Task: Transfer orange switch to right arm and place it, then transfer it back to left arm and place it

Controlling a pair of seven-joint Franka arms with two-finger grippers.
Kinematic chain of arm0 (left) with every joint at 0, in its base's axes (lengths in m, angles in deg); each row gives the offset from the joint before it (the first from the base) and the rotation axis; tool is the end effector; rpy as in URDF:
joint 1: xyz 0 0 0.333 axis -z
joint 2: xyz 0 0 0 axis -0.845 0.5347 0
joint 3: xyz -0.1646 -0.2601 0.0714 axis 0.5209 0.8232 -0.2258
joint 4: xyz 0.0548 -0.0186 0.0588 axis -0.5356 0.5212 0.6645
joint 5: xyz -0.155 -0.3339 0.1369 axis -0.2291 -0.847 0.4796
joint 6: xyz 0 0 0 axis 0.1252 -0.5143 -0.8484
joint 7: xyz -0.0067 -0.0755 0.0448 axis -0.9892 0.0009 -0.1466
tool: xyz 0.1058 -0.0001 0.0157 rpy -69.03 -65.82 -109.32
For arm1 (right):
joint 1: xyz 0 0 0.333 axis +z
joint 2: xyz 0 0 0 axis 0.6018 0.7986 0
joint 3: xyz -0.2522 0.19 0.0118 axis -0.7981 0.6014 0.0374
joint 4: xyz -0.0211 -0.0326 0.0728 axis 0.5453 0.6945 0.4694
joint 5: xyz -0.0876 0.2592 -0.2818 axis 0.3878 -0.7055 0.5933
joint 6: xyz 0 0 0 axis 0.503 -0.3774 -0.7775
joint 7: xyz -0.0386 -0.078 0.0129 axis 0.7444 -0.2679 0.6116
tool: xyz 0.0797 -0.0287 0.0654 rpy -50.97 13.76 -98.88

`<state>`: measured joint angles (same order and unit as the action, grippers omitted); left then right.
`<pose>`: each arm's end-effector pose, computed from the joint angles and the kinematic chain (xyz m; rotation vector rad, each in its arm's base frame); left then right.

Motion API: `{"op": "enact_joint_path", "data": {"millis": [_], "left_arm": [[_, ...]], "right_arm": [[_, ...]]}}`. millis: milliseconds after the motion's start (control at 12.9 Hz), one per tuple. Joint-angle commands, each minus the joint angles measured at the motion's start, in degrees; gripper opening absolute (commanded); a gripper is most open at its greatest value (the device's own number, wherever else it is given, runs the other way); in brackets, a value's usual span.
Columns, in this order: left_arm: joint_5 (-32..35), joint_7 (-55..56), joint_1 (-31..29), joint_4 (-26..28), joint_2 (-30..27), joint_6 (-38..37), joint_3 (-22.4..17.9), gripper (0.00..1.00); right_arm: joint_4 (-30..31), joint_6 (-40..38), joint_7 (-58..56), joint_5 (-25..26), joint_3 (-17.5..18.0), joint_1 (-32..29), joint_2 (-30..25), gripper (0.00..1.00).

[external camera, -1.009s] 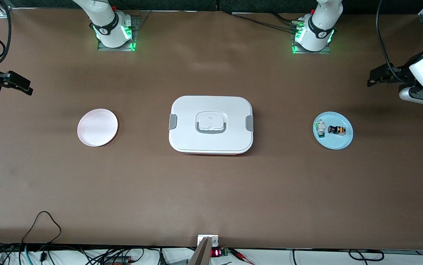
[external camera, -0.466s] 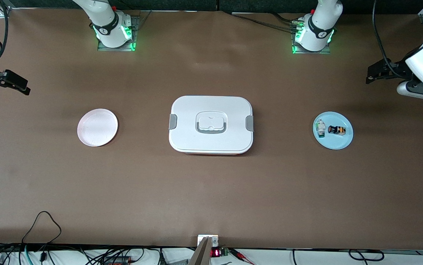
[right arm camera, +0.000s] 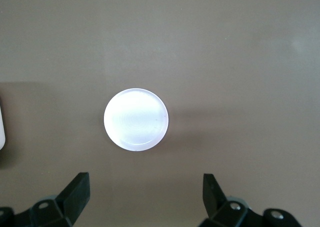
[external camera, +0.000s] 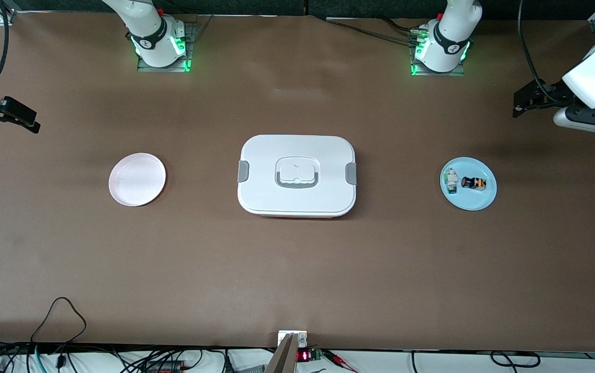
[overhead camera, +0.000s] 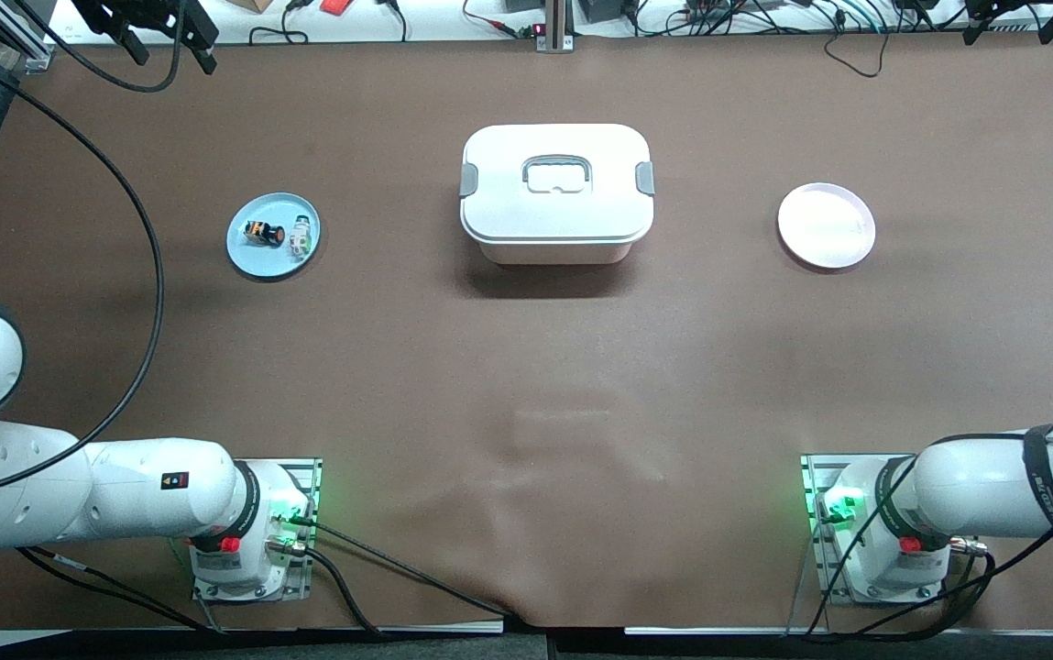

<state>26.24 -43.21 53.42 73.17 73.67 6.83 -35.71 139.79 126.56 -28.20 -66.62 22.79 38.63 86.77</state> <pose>0.5303 -0.0296 0.6071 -3.1185 0.2706 0.1202 0.5514 -0.0400 0.5981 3.0948 -0.0907 -0.0107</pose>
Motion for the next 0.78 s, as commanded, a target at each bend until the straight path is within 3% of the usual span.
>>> {"op": "enact_joint_path", "data": {"millis": [0, 233, 698], "left_arm": [[0.9, -0.6, 0.6, 2.5, -2.2, 2.0, -0.9, 1.00], [0.6, -0.6, 0.5, -4.2, 3.2, 1.4, -0.9, 1.00], [-0.4, 0.1, 6.2, -4.4, 3.0, -0.6, -6.4, 1.00]], "right_arm": [[-0.9, -1.6, -0.7, 0.4, 0.1, 0.0, -0.1, 1.00], [-0.9, -2.3, -0.7, 0.4, 0.2, -0.1, -0.1, 1.00], [-1.7, -2.5, -2.3, 0.2, 0.2, 0.0, 0.0, 1.00]]}}
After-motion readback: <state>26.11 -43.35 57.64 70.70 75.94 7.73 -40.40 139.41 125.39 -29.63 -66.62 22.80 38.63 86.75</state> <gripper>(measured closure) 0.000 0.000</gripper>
